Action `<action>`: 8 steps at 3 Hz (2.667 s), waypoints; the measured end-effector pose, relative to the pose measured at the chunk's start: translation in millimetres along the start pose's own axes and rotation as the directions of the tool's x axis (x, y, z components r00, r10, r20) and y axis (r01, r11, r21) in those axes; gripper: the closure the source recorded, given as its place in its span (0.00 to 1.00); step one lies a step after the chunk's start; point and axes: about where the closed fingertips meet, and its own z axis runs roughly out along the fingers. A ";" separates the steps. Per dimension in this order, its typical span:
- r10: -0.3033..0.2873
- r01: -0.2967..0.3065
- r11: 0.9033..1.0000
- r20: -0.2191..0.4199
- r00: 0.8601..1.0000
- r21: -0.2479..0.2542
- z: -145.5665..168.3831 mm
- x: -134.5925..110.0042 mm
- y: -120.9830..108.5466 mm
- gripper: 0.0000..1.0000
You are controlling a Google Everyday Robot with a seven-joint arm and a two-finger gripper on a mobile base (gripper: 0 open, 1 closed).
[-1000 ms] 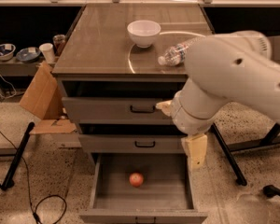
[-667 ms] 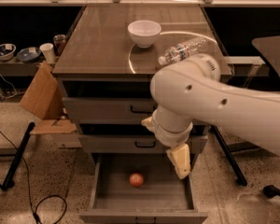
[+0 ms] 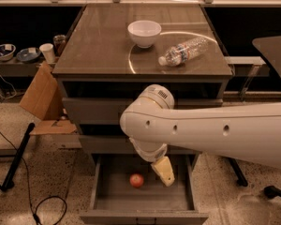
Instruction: Pick apple from bottom drawer and place on counter
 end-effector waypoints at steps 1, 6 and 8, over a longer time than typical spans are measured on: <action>-0.007 0.007 1.000 -0.002 1.000 0.003 1.5 -2.0 -2.6 0.00; -0.370 0.391 0.914 -0.173 0.913 0.105 144.4 -77.7 -132.5 0.00; -0.441 0.450 0.892 -0.135 0.887 0.046 244.3 -76.2 -140.2 0.00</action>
Offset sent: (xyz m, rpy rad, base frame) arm 0.0130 0.0346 -0.0172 -0.0074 -0.0358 0.0786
